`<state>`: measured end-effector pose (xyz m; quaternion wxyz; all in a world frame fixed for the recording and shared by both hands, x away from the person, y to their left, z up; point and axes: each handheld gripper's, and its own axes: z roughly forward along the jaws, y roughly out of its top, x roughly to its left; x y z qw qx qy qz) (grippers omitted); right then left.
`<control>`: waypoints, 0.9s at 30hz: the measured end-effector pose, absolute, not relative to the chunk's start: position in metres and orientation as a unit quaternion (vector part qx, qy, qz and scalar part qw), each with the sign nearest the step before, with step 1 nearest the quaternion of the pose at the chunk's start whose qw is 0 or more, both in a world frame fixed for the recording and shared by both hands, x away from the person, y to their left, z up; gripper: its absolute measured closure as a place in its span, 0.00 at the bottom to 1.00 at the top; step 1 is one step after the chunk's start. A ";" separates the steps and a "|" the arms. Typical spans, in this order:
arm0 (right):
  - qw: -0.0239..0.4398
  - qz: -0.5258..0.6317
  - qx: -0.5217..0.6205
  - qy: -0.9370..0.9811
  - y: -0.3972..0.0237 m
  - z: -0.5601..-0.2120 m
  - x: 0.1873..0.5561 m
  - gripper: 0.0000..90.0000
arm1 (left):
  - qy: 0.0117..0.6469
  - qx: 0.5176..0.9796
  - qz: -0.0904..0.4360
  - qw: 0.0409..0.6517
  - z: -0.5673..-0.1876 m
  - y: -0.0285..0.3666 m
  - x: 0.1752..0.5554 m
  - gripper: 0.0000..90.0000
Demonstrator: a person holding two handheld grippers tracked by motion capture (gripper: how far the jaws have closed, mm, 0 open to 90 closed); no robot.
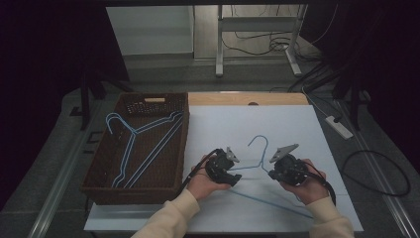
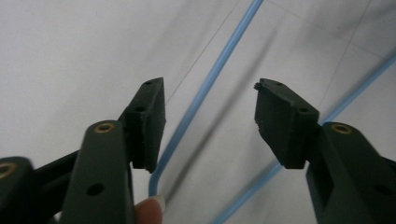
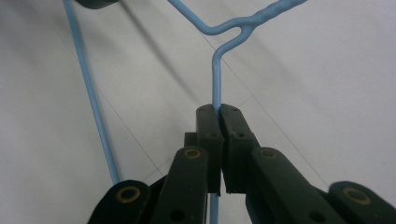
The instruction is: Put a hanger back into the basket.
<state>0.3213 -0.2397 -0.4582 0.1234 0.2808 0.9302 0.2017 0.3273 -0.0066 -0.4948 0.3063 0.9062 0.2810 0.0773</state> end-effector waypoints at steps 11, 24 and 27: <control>0.123 0.205 0.277 0.931 -0.241 -0.457 0.321 0.98 | 0.265 0.912 0.100 0.296 -0.497 -0.008 0.331 0.82; 0.134 0.211 0.280 0.927 -0.245 -0.456 0.323 0.96 | 0.226 0.920 0.131 0.290 -0.488 -0.010 0.321 0.89; 0.140 0.219 0.282 0.924 -0.247 -0.455 0.323 0.94 | 0.217 0.923 0.125 0.294 -0.485 -0.010 0.317 0.92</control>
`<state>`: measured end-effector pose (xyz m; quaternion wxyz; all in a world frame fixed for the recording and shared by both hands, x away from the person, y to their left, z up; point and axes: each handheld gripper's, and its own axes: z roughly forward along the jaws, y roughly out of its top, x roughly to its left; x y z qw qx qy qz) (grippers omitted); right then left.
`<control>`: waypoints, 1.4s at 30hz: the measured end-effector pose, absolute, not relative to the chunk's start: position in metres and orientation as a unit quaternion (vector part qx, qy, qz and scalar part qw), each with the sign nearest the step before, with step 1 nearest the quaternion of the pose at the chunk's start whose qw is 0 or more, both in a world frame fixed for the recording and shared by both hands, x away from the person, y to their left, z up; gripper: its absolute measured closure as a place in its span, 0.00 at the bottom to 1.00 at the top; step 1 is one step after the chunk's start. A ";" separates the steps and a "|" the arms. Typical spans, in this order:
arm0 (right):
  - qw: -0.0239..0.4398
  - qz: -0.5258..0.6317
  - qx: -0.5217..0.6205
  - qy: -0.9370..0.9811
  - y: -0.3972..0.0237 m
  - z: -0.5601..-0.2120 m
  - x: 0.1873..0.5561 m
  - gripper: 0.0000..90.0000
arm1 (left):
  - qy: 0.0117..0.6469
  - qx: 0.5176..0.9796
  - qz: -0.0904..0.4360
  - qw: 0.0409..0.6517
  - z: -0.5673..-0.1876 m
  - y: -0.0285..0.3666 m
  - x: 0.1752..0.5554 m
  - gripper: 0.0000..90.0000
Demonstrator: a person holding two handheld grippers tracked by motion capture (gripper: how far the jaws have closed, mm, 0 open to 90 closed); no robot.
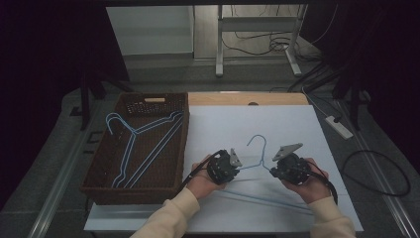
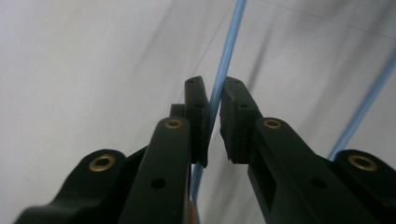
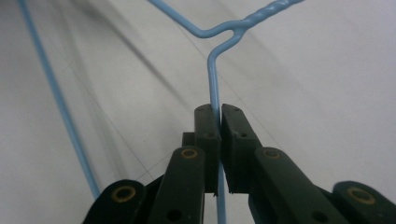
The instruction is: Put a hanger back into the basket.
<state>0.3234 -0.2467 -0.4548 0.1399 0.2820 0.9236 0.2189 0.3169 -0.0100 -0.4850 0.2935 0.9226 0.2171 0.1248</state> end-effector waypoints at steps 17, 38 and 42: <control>0.181 0.343 0.308 0.869 -0.266 -0.439 0.319 0.65 | 0.226 0.911 0.105 0.328 -0.467 -0.001 0.299 0.98; 0.187 0.456 0.375 0.785 -0.315 -0.442 0.296 0.38 | 0.293 0.866 0.110 0.390 -0.427 0.030 0.283 0.98; 0.183 0.451 0.376 0.789 -0.315 -0.446 0.297 0.35 | 0.302 0.857 0.110 0.402 -0.418 0.038 0.282 0.98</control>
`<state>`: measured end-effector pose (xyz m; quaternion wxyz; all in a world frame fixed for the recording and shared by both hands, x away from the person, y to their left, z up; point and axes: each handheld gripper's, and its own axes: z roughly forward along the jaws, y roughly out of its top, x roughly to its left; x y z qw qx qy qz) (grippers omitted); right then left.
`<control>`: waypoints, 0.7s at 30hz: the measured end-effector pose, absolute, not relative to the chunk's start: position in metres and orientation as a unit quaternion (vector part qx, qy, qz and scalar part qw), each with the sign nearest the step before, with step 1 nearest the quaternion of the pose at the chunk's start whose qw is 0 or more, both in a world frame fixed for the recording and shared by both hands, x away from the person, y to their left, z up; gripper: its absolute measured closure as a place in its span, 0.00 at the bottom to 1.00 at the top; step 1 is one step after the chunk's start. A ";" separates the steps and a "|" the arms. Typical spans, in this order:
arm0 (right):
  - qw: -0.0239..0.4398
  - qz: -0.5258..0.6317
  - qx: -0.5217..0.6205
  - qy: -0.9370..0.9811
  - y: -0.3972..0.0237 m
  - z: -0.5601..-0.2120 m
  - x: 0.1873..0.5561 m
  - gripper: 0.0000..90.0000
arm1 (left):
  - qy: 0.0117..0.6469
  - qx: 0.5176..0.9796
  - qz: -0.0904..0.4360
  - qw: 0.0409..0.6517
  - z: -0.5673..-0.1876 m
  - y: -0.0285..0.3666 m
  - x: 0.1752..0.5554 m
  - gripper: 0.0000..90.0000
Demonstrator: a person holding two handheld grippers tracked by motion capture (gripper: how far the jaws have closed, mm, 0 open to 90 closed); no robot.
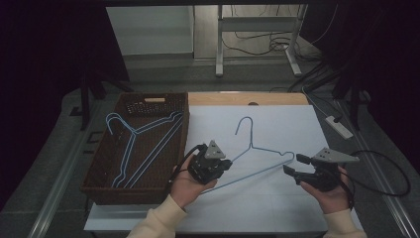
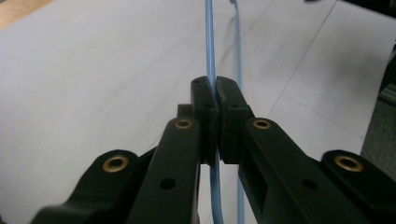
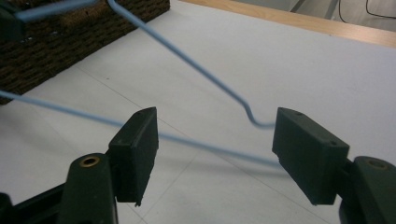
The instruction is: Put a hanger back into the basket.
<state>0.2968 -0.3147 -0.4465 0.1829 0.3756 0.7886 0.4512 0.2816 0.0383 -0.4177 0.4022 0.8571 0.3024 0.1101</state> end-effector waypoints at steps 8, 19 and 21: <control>0.178 0.446 0.375 0.793 -0.312 -0.452 0.298 0.35 | 0.301 0.846 0.120 0.423 -0.394 0.051 0.279 0.98; 0.163 0.440 0.374 0.800 -0.309 -0.465 0.300 0.35 | 0.323 0.822 0.141 0.446 -0.374 0.093 0.283 0.98; 0.162 0.439 0.376 0.800 -0.309 -0.465 0.300 0.35 | 0.329 0.818 0.146 0.449 -0.370 0.104 0.283 0.98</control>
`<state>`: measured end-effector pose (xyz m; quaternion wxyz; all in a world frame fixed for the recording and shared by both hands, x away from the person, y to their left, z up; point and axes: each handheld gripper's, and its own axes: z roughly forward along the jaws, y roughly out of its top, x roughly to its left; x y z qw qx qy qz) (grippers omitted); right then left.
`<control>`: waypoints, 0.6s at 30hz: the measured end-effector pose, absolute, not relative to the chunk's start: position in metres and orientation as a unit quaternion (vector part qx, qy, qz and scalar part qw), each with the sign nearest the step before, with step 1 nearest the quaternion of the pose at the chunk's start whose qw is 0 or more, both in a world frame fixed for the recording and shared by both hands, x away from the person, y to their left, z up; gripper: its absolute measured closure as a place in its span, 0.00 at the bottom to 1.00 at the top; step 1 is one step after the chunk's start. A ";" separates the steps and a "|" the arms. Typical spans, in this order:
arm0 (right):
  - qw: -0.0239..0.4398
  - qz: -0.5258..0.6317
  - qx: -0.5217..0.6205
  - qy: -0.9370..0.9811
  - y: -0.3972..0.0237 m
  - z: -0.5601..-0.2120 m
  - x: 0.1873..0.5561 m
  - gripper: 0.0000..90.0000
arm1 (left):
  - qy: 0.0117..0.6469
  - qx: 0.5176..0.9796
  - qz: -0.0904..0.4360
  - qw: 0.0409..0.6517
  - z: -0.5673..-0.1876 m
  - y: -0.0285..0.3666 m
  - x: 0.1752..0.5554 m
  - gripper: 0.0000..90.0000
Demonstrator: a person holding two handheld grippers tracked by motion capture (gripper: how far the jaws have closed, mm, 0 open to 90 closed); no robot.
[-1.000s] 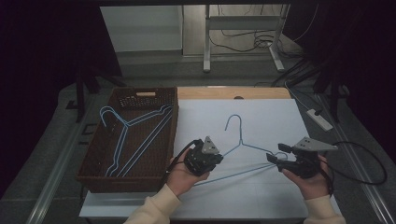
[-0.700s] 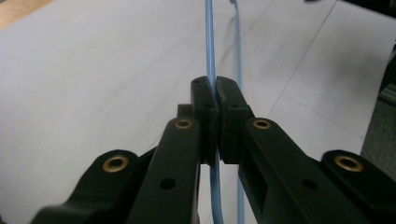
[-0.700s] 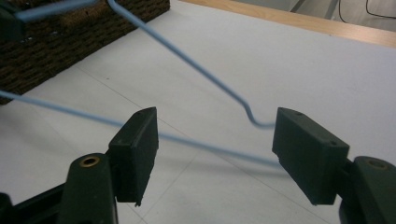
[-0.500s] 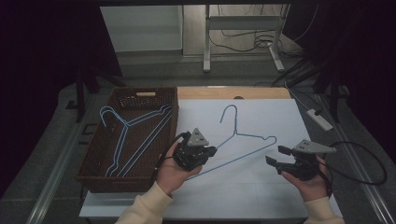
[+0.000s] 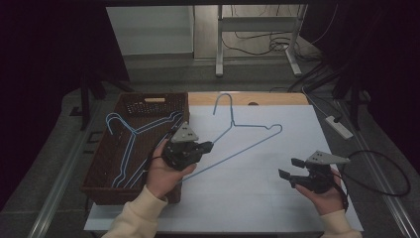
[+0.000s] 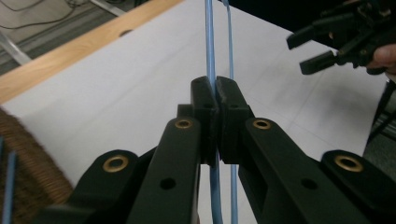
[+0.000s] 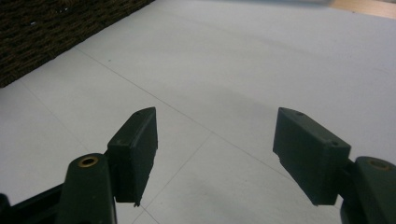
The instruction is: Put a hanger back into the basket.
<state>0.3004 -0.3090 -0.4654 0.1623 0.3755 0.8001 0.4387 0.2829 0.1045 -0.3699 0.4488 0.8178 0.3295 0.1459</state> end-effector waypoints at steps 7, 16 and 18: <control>0.160 0.432 0.378 0.803 -0.309 -0.469 0.301 0.34 | 0.362 0.790 0.165 0.466 -0.361 0.151 0.281 0.98; 0.158 0.424 0.378 0.808 -0.308 -0.472 0.302 0.34 | 0.397 0.765 0.190 0.470 -0.362 0.199 0.281 0.98; 0.157 0.422 0.379 0.808 -0.309 -0.473 0.302 0.34 | 0.404 0.758 0.194 0.474 -0.363 0.211 0.279 0.98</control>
